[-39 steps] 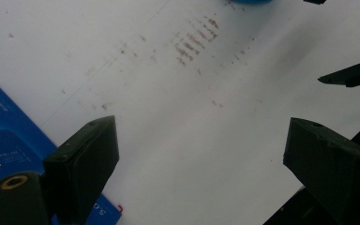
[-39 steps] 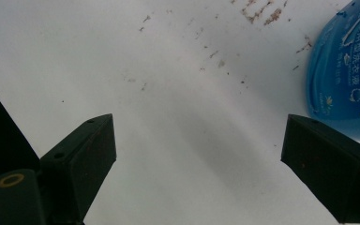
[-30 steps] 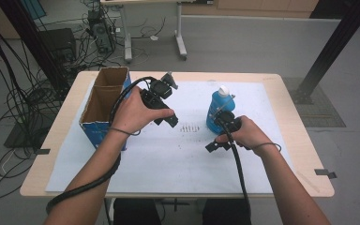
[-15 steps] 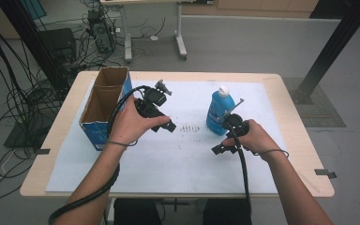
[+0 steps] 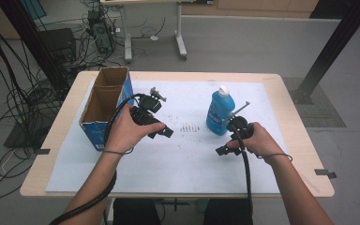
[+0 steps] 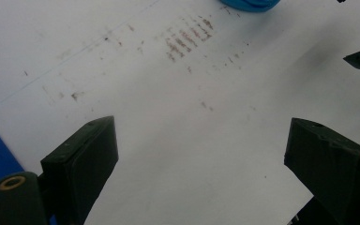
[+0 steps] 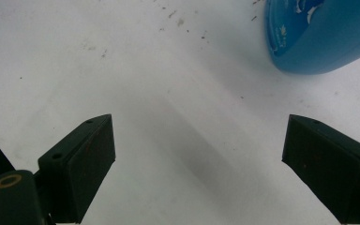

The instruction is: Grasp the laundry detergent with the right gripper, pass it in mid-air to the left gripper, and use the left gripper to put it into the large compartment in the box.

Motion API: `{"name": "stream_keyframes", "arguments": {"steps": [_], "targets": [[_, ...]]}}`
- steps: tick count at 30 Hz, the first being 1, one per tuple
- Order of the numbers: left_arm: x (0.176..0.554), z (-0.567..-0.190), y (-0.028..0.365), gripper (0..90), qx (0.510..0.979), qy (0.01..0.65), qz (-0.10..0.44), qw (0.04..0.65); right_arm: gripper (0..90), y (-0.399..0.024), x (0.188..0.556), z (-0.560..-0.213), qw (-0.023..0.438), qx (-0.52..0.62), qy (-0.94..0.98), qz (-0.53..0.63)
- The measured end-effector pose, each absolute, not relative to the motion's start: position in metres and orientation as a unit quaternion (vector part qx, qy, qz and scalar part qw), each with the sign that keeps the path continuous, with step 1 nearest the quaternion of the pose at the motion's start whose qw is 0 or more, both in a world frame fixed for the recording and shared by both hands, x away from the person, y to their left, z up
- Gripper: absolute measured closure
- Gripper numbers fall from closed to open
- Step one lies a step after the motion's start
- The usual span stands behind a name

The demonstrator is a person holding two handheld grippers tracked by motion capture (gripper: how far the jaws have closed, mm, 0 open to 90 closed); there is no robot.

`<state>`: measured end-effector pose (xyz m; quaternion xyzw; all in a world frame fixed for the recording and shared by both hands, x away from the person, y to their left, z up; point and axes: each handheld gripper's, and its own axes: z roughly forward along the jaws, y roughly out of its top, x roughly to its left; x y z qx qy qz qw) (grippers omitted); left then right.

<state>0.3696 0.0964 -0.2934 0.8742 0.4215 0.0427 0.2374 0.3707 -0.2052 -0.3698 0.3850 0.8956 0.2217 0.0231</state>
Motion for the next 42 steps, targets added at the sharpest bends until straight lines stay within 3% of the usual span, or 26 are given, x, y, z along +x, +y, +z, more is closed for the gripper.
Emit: {"name": "stream_keyframes", "arguments": {"steps": [42], "targets": [[0.364, -0.307, 0.097, 10.4, 0.856, 0.431, 0.046, 0.283, 4.7, -0.239, 0.372, -0.406, 0.059, 0.443, 0.852, 0.272]]}}
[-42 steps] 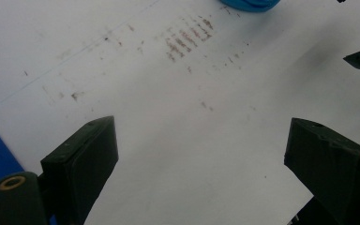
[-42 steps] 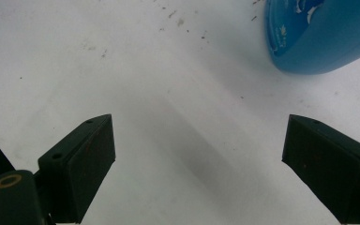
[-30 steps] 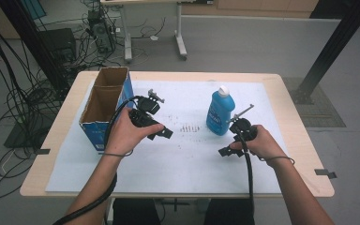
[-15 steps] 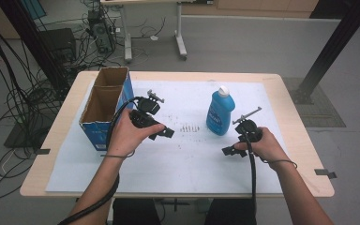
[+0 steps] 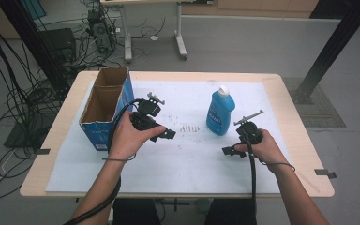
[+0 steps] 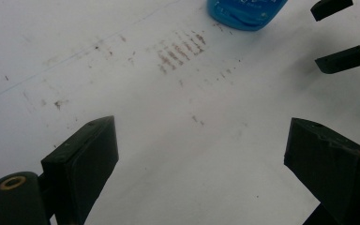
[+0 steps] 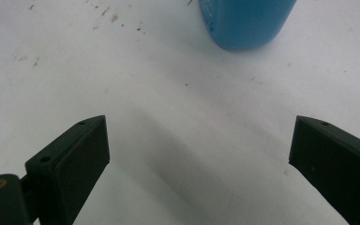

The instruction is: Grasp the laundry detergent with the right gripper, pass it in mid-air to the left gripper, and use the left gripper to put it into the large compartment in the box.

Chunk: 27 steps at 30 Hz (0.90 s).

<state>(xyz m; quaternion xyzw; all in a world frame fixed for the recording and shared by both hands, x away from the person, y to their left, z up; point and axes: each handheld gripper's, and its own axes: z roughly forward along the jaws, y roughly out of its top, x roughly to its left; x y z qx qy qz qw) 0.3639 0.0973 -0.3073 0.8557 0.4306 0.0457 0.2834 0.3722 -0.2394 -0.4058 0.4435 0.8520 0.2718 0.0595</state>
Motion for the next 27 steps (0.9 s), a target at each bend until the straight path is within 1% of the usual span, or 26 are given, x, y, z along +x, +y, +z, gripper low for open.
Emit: {"name": "stream_keyframes", "arguments": {"steps": [20, 27], "targets": [[0.363, -0.308, 0.096, 9.6, 0.851, 0.436, 0.04, 0.291, 4.4, -0.24, 0.379, -0.417, 0.098, 0.437, 0.839, 0.309], [0.363, -0.308, 0.098, 9.5, 0.848, 0.439, 0.036, 0.296, 4.1, -0.239, 0.383, -0.421, 0.116, 0.432, 0.826, 0.344]]}}
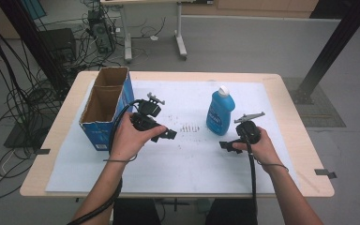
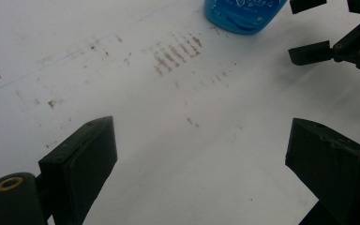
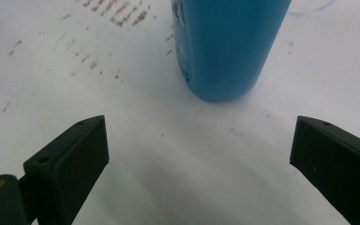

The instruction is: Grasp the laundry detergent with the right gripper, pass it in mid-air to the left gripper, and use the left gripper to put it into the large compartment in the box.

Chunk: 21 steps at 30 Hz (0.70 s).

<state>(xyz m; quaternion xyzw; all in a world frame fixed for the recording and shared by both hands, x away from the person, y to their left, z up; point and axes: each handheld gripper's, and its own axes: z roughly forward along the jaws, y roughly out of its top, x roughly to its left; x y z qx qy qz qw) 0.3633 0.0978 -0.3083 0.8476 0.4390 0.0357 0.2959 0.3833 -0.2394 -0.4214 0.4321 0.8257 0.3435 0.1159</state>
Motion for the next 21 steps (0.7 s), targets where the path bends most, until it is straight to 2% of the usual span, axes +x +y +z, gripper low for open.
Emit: {"name": "stream_keyframes", "arguments": {"steps": [21], "targets": [[0.3607, -0.3097, 0.0989, 9.4, 0.844, 0.44, 0.025, 0.305, 3.2, -0.2382, 0.3893, -0.4277, 0.155, 0.406, 0.791, 0.43]]}}
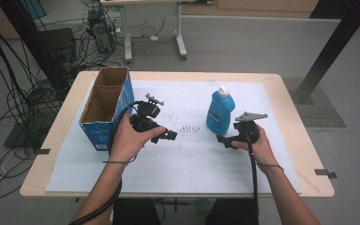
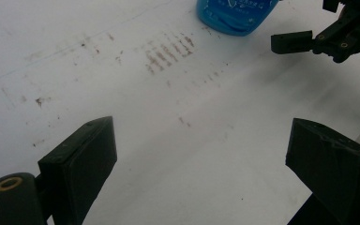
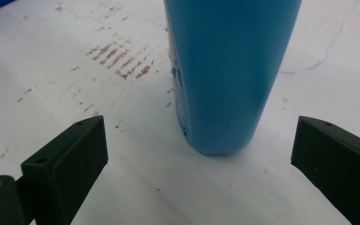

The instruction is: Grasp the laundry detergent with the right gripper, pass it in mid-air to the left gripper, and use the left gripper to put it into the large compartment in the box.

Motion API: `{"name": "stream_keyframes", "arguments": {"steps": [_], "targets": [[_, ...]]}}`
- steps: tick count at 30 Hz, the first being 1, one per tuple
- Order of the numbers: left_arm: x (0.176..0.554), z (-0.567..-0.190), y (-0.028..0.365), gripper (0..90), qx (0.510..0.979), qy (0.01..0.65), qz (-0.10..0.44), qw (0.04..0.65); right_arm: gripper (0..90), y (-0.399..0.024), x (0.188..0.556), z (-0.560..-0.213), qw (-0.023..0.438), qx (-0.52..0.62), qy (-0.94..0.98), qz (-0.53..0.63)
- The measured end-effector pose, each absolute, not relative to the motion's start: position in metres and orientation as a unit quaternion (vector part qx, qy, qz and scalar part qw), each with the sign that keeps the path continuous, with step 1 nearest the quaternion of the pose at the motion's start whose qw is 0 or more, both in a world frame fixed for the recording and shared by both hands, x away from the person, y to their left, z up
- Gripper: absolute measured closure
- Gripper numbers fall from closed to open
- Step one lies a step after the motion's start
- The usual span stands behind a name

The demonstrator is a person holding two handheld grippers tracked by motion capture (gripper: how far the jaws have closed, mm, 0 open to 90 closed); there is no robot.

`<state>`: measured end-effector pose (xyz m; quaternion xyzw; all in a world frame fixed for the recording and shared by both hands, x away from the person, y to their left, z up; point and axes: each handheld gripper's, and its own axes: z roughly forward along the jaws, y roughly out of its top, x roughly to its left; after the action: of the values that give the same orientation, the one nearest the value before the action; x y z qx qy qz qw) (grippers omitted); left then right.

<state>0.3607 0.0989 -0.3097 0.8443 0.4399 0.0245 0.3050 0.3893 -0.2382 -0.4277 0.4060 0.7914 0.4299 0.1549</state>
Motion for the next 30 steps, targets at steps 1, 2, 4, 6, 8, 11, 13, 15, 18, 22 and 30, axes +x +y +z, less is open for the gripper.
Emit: {"name": "stream_keyframes", "arguments": {"steps": [1, 2, 4, 6, 8, 11, 13, 15, 18, 22, 30], "targets": [[0.361, -0.31, 0.099, 9.3, 0.844, 0.44, 0.024, 0.305, 3.0, -0.238, 0.39, -0.428, 0.156, 0.405, 0.79, 0.434], [0.36, -0.31, 0.098, 9.3, 0.844, 0.44, 0.025, 0.305, 2.9, -0.238, 0.39, -0.429, 0.157, 0.403, 0.785, 0.443], [0.36, -0.309, 0.098, 9.3, 0.844, 0.439, 0.025, 0.306, 2.8, -0.238, 0.391, -0.43, 0.159, 0.403, 0.782, 0.448], [0.36, -0.309, 0.098, 9.3, 0.844, 0.44, 0.024, 0.306, 2.8, -0.238, 0.391, -0.43, 0.159, 0.402, 0.78, 0.452], [0.36, -0.309, 0.098, 9.3, 0.844, 0.438, 0.024, 0.307, 2.8, -0.239, 0.392, -0.432, 0.163, 0.401, 0.772, 0.465], [0.36, -0.309, 0.098, 9.4, 0.844, 0.439, 0.026, 0.307, 2.8, -0.24, 0.392, -0.433, 0.172, 0.4, 0.764, 0.476], [0.36, -0.308, 0.098, 9.4, 0.845, 0.437, 0.027, 0.308, 2.8, -0.24, 0.393, -0.434, 0.175, 0.401, 0.76, 0.481], [0.36, -0.307, 0.098, 9.4, 0.845, 0.437, 0.027, 0.307, 2.8, -0.24, 0.394, -0.435, 0.177, 0.401, 0.754, 0.489], [0.36, -0.307, 0.097, 9.4, 0.845, 0.436, 0.026, 0.308, 2.8, -0.24, 0.395, -0.436, 0.179, 0.4, 0.748, 0.498], [0.36, -0.307, 0.097, 9.4, 0.845, 0.436, 0.027, 0.308, 2.8, -0.239, 0.398, -0.437, 0.182, 0.4, 0.742, 0.507], [0.362, -0.307, 0.097, 9.4, 0.845, 0.435, 0.024, 0.311, 2.9, -0.235, 0.401, -0.44, 0.188, 0.396, 0.732, 0.521]]}}
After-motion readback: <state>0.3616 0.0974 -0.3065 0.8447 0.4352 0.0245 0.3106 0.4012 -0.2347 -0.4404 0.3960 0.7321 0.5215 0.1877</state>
